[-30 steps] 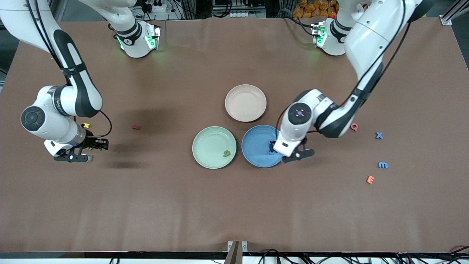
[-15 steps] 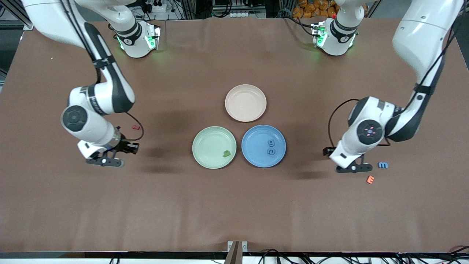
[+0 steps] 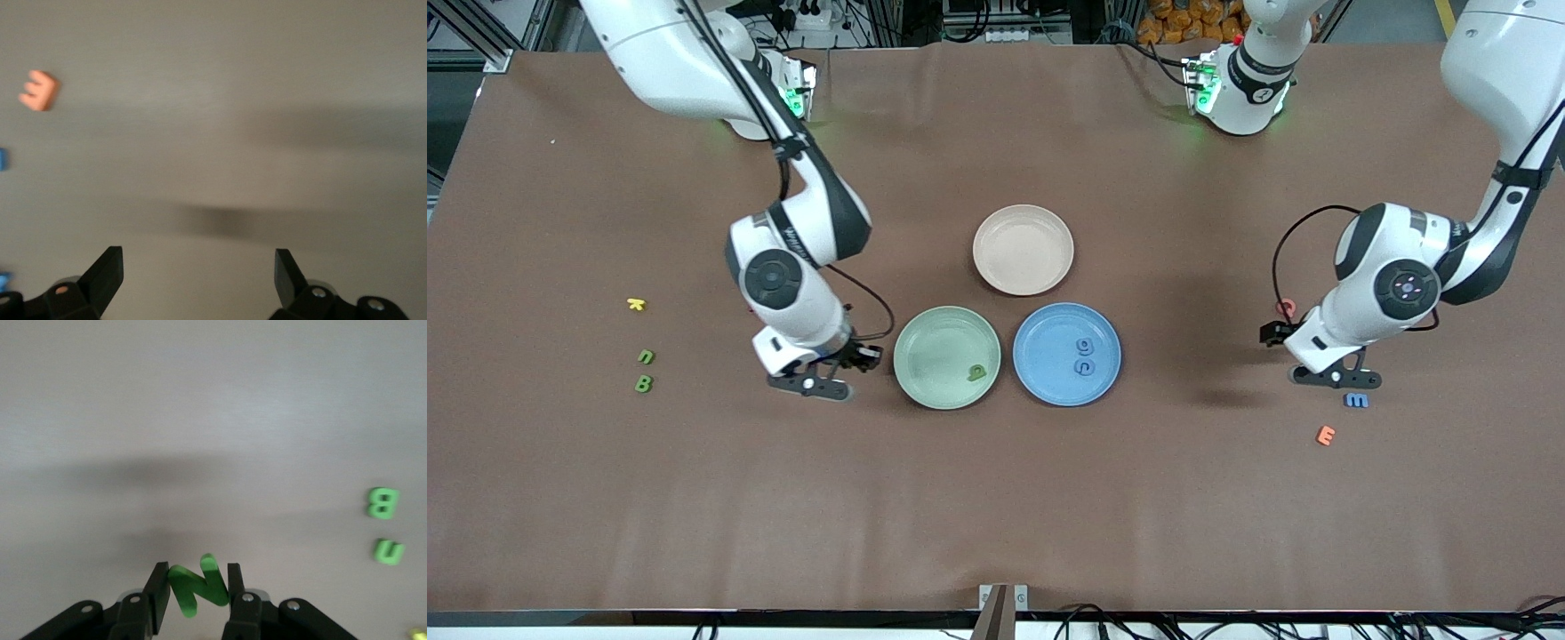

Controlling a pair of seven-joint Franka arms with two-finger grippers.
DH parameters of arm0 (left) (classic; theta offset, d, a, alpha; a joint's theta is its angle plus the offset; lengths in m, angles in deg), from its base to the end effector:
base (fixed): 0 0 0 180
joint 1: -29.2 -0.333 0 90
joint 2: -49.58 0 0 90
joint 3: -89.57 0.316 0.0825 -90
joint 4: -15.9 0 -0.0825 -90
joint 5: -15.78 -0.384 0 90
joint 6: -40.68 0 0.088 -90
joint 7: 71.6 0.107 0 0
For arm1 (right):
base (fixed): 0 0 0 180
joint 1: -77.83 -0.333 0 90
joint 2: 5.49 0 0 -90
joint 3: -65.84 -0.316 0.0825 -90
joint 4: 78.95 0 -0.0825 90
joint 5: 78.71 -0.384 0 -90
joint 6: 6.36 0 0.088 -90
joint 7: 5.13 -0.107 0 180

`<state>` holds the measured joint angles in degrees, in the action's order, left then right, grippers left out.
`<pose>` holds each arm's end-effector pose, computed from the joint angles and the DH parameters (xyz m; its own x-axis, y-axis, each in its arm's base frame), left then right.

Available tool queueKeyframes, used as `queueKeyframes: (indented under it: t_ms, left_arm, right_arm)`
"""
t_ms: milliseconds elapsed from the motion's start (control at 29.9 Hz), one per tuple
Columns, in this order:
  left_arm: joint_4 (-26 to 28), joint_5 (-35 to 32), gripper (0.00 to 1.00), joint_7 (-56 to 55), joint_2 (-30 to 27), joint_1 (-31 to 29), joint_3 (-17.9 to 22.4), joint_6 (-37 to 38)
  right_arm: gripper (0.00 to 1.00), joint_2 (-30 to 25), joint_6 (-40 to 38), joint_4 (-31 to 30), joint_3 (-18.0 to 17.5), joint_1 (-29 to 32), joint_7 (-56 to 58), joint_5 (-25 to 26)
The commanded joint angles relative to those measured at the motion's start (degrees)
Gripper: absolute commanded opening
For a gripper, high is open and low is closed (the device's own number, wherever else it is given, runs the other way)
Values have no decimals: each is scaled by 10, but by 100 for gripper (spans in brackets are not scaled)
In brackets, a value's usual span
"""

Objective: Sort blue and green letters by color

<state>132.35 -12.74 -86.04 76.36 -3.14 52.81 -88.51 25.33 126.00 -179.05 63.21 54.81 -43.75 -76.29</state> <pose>0.5830 -0.0251 0.2445 0.9865 -0.1279 -0.1020 -0.1377 -0.9858 -0.0964 0.6034 0.2857 0.2685 0.9787 -0.2037 0.0254 -0.2035 -0.9790 -0.0095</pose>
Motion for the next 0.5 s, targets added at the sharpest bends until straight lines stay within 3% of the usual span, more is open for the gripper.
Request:
queueKeyframes:
  t_ms: [0, 167, 468]
  left_arm:
    - [62, -16, 100, 60, -44, -54, -13, -40]
    - [76, -25, 100, 108, -46, -87, -13, -63]
    - [85, -119, 100, 110, -15, -154, -12, -118]
  right_arm:
    - [4, 38, -10, 52, 3, -22, -48, -6]
    - [4, 52, -10, 71, 3, -49, -89, -6]
    - [4, 68, -9, 87, 3, -76, -131, -7]
